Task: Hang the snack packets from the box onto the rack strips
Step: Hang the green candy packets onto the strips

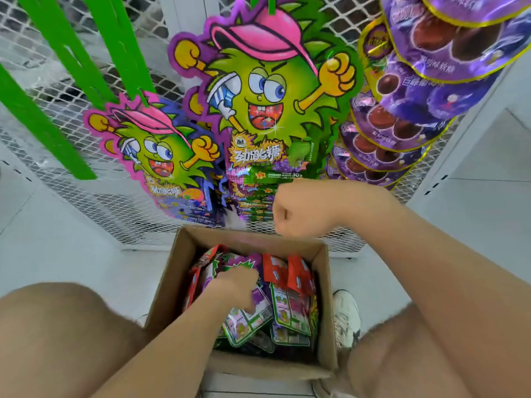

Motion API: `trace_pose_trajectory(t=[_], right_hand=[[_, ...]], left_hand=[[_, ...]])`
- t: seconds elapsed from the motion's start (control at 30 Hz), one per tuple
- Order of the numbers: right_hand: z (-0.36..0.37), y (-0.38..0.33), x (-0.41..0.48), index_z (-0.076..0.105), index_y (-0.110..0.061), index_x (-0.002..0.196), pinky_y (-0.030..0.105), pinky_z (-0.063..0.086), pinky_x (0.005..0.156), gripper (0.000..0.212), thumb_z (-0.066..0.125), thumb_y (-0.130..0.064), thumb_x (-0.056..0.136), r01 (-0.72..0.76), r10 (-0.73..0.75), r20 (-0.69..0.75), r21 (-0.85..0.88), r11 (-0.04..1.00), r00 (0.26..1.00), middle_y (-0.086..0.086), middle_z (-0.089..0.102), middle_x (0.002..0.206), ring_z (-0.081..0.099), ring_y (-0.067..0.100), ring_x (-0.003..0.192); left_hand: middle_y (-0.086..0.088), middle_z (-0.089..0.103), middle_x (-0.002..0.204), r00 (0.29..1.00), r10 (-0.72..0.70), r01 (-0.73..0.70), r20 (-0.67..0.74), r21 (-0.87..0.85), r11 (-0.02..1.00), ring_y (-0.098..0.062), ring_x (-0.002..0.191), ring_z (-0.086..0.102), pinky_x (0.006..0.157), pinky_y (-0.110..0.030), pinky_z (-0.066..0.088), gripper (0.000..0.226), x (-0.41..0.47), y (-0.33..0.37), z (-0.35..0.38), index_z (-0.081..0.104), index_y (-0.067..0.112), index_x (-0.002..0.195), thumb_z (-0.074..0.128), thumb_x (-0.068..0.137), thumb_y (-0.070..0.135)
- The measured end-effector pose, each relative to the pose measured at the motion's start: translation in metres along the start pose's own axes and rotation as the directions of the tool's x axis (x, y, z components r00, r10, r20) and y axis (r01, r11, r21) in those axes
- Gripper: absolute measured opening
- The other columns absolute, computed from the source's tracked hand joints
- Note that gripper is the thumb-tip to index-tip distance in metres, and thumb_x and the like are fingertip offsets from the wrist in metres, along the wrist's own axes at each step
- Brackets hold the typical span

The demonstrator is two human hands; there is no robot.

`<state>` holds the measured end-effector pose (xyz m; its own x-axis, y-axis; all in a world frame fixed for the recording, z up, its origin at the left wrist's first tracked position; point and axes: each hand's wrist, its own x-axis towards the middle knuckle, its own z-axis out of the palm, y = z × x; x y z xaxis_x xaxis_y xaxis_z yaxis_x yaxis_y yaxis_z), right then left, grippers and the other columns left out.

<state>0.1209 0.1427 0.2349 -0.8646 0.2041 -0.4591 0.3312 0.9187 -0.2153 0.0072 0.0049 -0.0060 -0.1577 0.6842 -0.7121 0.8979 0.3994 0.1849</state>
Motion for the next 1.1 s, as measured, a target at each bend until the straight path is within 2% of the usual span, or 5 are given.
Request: trace_pose_trajectory(t=[0.2,0.47,0.77,0.93,1.1], right_hand=[[0.003,0.008,0.01,0.054,-0.015,0.068,0.034,0.037,0.059,0.027,0.056,-0.022,0.093,-0.004,0.001,0.104,0.034,0.999,0.995,0.005,0.042,0.059,0.038,0.024,0.059],[0.002,0.005,0.01,0.072,0.001,0.098,0.032,0.042,0.064,0.034,0.059,-0.031,0.096,-0.027,0.014,0.123,0.099,0.995,0.992,0.002,0.054,0.069,0.048,0.019,0.065],[-0.01,0.004,-0.004,0.072,-0.009,0.095,0.03,0.044,0.067,0.01,0.065,-0.015,0.091,-0.042,0.038,0.109,0.033,0.999,0.993,0.002,0.052,0.076,0.049,0.019,0.071],[-0.022,0.006,-0.025,0.053,-0.024,0.146,0.035,0.053,0.098,0.089,0.092,-0.05,0.071,-0.157,0.152,0.169,0.017,0.987,0.974,-0.004,0.064,0.133,0.057,0.014,0.099],[-0.025,0.021,-0.036,0.058,-0.01,0.071,0.032,0.036,0.051,0.044,0.093,-0.036,0.073,-0.131,0.127,0.054,0.066,0.989,0.99,-0.002,0.05,0.05,0.038,0.008,0.04]], left_hand=[[-0.01,-0.005,0.174,0.994,-0.091,0.097,-0.053,0.132,0.986,-0.05,0.156,0.012,0.115,-0.059,0.043,0.137,0.013,0.01,0.073,-0.003,0.019,0.167,0.08,0.073,0.073],[-0.009,0.064,0.127,0.992,0.021,0.0,-0.127,0.168,0.986,-0.034,0.111,0.064,0.088,-0.044,0.056,0.047,0.0,0.018,0.038,0.056,0.016,0.131,0.063,0.089,0.036],[-0.005,0.066,0.1,0.964,0.124,-0.114,-0.236,0.053,0.992,-0.028,0.089,0.064,0.073,-0.042,0.053,0.01,-0.069,0.017,-0.082,0.065,0.019,0.098,0.059,0.092,0.024],[-0.012,0.051,0.067,0.884,0.128,-0.262,-0.45,-0.249,0.932,-0.031,0.061,0.047,0.06,-0.033,0.034,0.021,-0.131,0.012,-0.155,0.064,0.006,0.075,0.068,0.085,0.024],[0.005,0.037,0.051,0.806,-0.084,-0.329,-0.586,-0.562,0.759,-0.014,0.046,0.033,0.05,-0.027,0.025,0.032,-0.17,0.005,-0.186,0.056,0.017,0.061,0.075,0.087,0.02]])
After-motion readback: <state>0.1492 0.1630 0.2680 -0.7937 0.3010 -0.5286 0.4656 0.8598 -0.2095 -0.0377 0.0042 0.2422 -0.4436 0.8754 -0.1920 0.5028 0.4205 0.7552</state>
